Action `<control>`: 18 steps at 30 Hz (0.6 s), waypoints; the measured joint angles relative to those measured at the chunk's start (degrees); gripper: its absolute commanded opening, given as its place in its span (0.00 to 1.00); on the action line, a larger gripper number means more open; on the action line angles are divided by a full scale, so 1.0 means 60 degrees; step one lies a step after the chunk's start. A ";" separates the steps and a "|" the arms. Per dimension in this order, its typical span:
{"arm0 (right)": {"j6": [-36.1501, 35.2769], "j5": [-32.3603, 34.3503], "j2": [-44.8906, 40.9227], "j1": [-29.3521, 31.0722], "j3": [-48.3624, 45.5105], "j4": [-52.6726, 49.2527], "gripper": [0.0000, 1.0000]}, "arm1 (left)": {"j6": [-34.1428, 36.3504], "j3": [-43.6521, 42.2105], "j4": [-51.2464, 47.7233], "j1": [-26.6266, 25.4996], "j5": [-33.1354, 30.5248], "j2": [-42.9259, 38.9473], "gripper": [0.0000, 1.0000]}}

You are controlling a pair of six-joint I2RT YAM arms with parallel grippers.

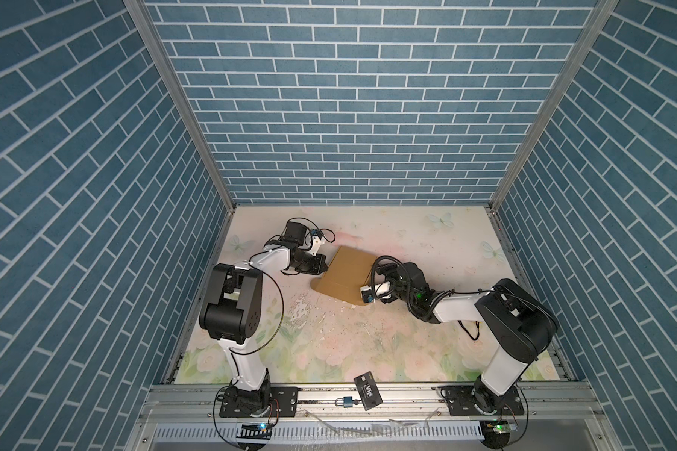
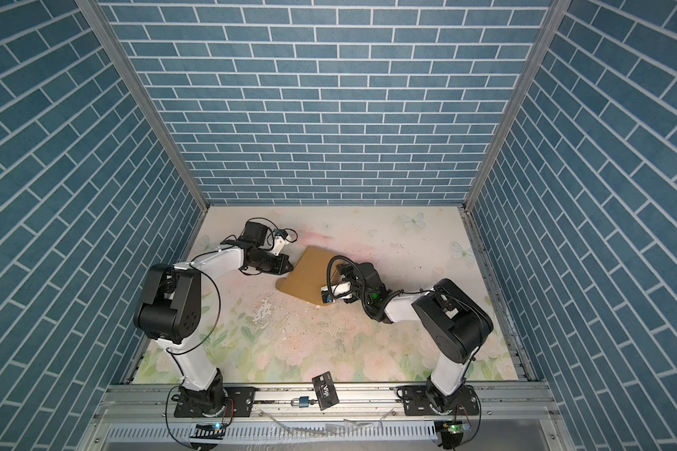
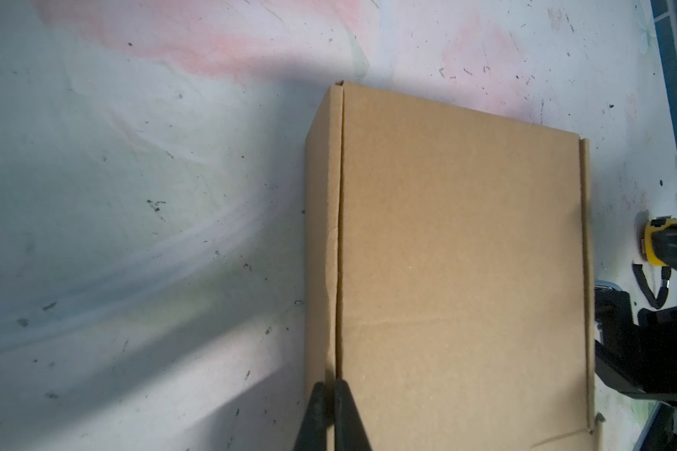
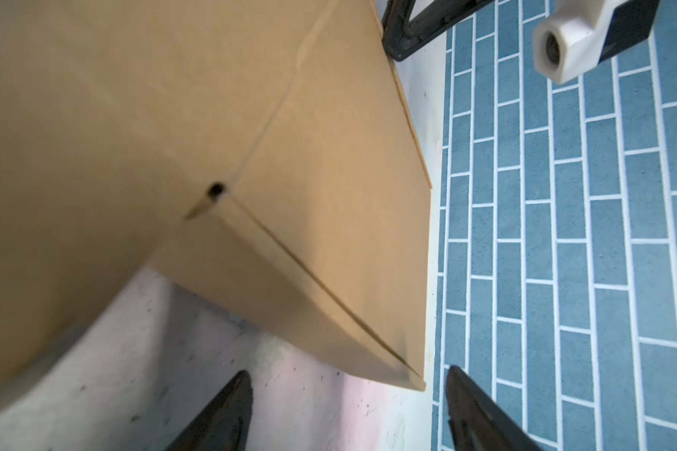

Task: Fold the paper box

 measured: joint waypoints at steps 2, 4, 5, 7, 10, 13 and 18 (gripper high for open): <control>-0.0033 -0.0138 0.0149 -0.0018 0.0084 0.0044 0.78 | 0.0000 0.0004 -0.0004 0.0004 0.0004 0.0007 0.08; -0.0040 -0.0277 0.0335 -0.0029 0.0135 0.0069 0.78 | 0.0000 0.0033 -0.0022 0.0011 0.0007 0.0040 0.08; -0.0040 -0.0331 0.0426 -0.0040 0.0153 0.0095 0.78 | 0.0000 0.0044 -0.0029 0.0022 0.0022 0.0058 0.08; -0.0040 -0.0437 0.0630 -0.0076 0.0226 0.0131 0.78 | 0.0000 0.0062 -0.0033 0.0044 0.0040 0.0087 0.08; -0.0047 -0.0546 0.0841 -0.0124 0.0295 0.0251 0.78 | 0.0000 0.0076 -0.0036 0.0058 0.0113 0.0117 0.08; -0.0051 -0.0616 0.1013 -0.0142 0.0433 0.0364 0.77 | 0.0000 0.0095 -0.0040 0.0062 0.0117 0.0131 0.08; -0.0044 -0.0707 0.1195 -0.0142 0.0685 0.0546 0.75 | 0.0000 0.0146 -0.0106 0.0098 0.0146 0.0171 0.08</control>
